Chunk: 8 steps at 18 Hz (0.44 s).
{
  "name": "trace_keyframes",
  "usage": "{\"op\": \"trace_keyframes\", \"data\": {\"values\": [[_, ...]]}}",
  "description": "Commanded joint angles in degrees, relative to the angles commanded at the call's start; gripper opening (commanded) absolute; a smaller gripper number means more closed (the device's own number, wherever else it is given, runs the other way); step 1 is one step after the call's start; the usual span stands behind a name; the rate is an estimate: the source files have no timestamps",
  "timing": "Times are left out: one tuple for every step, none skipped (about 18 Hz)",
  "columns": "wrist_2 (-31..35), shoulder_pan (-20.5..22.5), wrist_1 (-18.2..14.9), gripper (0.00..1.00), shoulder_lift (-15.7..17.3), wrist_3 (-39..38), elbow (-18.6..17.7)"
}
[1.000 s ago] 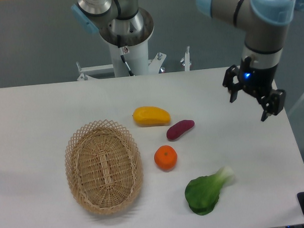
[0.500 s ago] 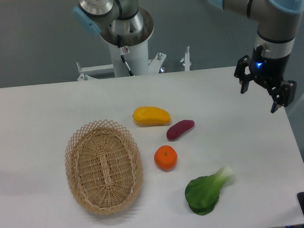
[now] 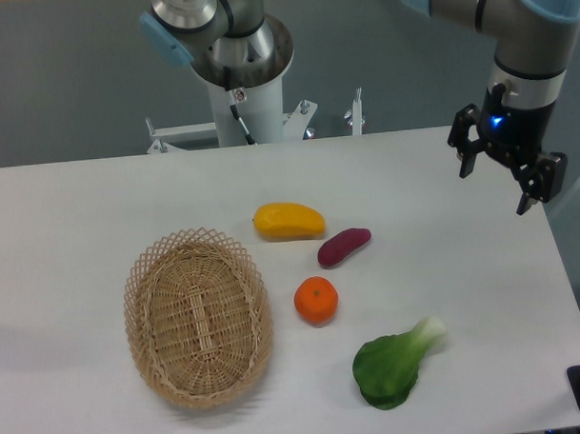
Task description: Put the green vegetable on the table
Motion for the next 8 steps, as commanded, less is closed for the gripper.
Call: {"op": "trace_keyframes", "data": {"values": [[-0.1, 0.0, -0.1, 1.00, 0.0, 0.0, 0.0], [-0.4, 0.1, 0.0, 1.00, 0.0, 0.0, 0.0], [-0.4, 0.2, 0.0, 1.00, 0.0, 0.0, 0.0], [-0.4, 0.2, 0.0, 1.00, 0.0, 0.0, 0.0], [-0.5, 0.2, 0.0, 1.00, 0.0, 0.0, 0.0], [-0.5, 0.2, 0.0, 1.00, 0.0, 0.0, 0.0], [-0.5, 0.2, 0.0, 1.00, 0.0, -0.1, -0.1], [-0.5, 0.2, 0.0, 1.00, 0.0, -0.1, -0.1]]}}
